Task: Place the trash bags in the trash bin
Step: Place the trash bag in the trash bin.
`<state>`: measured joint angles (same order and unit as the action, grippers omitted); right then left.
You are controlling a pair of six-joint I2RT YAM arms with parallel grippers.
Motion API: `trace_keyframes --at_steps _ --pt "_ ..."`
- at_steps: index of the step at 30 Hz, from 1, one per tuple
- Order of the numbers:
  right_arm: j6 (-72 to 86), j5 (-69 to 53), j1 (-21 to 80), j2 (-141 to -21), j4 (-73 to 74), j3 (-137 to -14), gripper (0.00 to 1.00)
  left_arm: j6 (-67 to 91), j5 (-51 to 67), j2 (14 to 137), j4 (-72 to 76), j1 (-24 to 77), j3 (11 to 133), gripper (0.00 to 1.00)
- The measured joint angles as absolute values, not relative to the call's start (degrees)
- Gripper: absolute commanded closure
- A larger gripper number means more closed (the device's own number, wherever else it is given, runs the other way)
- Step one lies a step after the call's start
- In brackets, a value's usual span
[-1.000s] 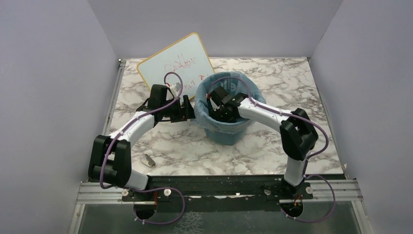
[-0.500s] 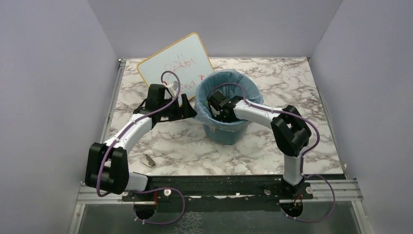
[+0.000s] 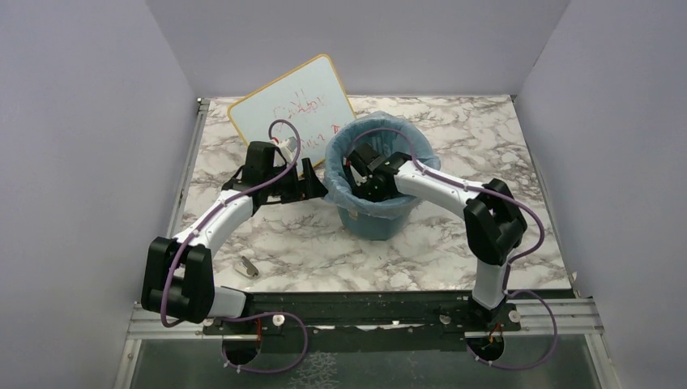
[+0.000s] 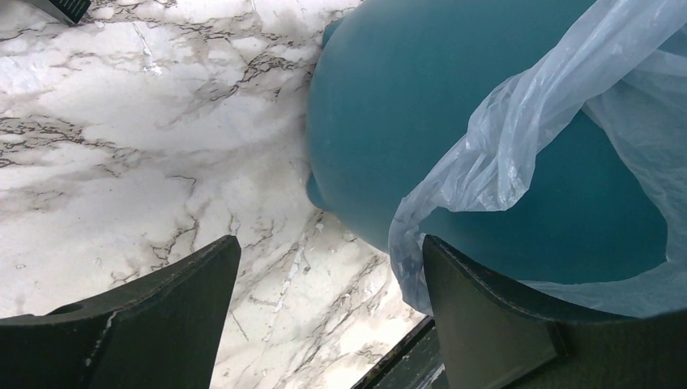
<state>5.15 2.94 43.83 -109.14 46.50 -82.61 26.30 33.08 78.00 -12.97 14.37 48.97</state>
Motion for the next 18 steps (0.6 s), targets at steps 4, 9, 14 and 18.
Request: trace_keyframes --at_steps 4,9,14,18 --pt "5.5 2.9 43.8 -107.8 46.4 -82.5 0.06 26.3 33.2 78.0 -13.0 14.4 49.0 0.16" --pt "5.7 2.9 43.8 -109.9 46.3 -81.0 0.06 26.3 33.4 78.0 -13.0 14.4 49.0 0.16" --pt "5.7 2.9 43.8 -112.2 46.3 -80.9 0.06 26.3 33.4 78.0 -13.0 14.4 49.0 0.16" --pt "5.7 2.9 43.8 -112.3 46.5 -81.1 0.06 26.3 33.5 78.1 -13.0 14.4 49.0 0.16"
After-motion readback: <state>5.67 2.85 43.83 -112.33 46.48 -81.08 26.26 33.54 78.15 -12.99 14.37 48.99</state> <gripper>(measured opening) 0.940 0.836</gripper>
